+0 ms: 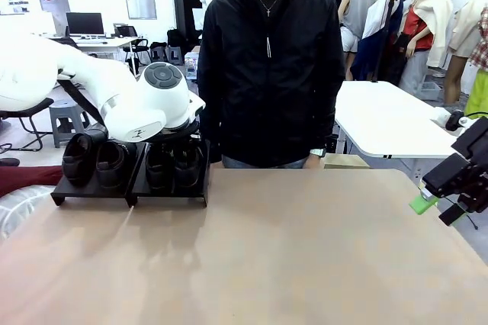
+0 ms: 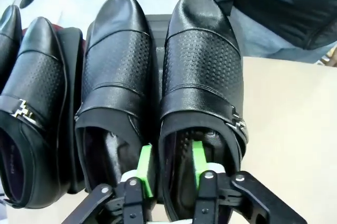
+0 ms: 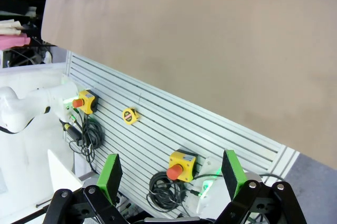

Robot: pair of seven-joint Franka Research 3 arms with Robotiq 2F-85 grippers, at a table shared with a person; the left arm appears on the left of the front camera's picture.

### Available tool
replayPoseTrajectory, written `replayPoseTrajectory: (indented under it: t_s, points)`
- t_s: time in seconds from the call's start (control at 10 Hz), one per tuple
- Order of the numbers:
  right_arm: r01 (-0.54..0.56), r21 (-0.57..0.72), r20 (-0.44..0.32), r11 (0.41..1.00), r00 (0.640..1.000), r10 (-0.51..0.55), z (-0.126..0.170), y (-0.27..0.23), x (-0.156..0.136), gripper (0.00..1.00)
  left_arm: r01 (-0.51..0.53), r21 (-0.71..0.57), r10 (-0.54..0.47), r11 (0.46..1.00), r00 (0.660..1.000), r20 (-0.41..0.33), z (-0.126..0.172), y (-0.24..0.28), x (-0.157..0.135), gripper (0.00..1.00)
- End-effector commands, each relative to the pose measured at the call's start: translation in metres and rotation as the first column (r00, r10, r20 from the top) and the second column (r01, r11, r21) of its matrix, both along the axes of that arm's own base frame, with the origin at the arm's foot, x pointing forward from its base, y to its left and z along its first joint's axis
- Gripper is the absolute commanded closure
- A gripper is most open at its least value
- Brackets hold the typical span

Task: Organize the shoes by placing them on the stand.
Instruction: Place the Shoe from the middle of the table onto the Shoes Stand.

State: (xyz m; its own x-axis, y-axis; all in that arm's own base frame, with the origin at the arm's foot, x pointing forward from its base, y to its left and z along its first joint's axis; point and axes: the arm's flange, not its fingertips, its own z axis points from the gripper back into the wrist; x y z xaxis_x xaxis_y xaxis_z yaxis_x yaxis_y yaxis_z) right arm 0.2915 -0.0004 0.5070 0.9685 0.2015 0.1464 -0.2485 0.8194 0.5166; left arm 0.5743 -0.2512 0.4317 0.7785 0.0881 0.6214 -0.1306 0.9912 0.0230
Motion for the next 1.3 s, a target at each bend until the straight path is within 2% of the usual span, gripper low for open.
replayPoseTrajectory:
  t_s: [0.0,0.2,0.4,0.5,0.7,0.8,0.9,1.0,1.1,1.2]
  points:
    - [0.009,0.019,-0.013,1.000,1.000,-0.009,0.005,0.000,0.001,0.00,-0.046,-0.019,0.047,0.999,0.998,0.042,0.003,0.000,0.000,0.00]
    - [0.009,0.019,-0.013,1.000,1.000,-0.009,0.005,0.000,0.001,0.00,-0.041,-0.035,0.043,0.999,0.998,0.055,0.010,0.001,-0.007,0.00]
    - [0.009,0.019,-0.013,1.000,1.000,-0.009,0.005,0.000,0.001,0.00,0.033,-0.071,-0.029,0.997,0.998,0.051,0.035,0.003,-0.031,0.00]
    - [0.009,0.019,-0.013,1.000,1.000,-0.009,0.005,0.000,0.001,0.00,0.107,-0.137,-0.101,0.985,0.994,0.051,0.057,0.006,-0.056,0.00]
    - [0.009,0.019,-0.013,1.000,1.000,-0.009,0.005,0.000,0.001,0.00,0.232,-0.238,-0.252,0.943,0.966,-0.059,0.104,0.029,-0.125,0.00]
    - [0.009,0.019,-0.013,1.000,1.000,-0.009,0.005,0.000,0.001,0.00,0.319,-0.295,-0.366,0.901,0.922,-0.122,0.118,0.044,-0.159,0.00]
    - [0.009,0.019,-0.013,1.000,1.000,-0.009,0.005,0.000,0.001,0.00,0.391,-0.346,-0.473,0.853,0.859,-0.197,0.126,0.059,-0.191,0.00]
    - [0.009,0.019,-0.013,1.000,1.000,-0.009,0.005,0.000,0.001,0.00,0.490,-0.373,-0.593,0.788,0.767,-0.244,0.128,0.075,-0.217,0.00]
    - [0.009,0.019,-0.013,1.000,1.000,-0.009,0.005,0.000,0.001,0.00,0.640,-0.394,-0.747,0.660,0.614,-0.254,0.128,0.089,-0.241,0.00]
    - [0.009,0.019,-0.013,1.000,1.000,-0.009,0.005,0.000,0.001,0.00,0.745,-0.414,-0.853,0.522,0.461,-0.246,0.128,0.105,-0.261,0.00]
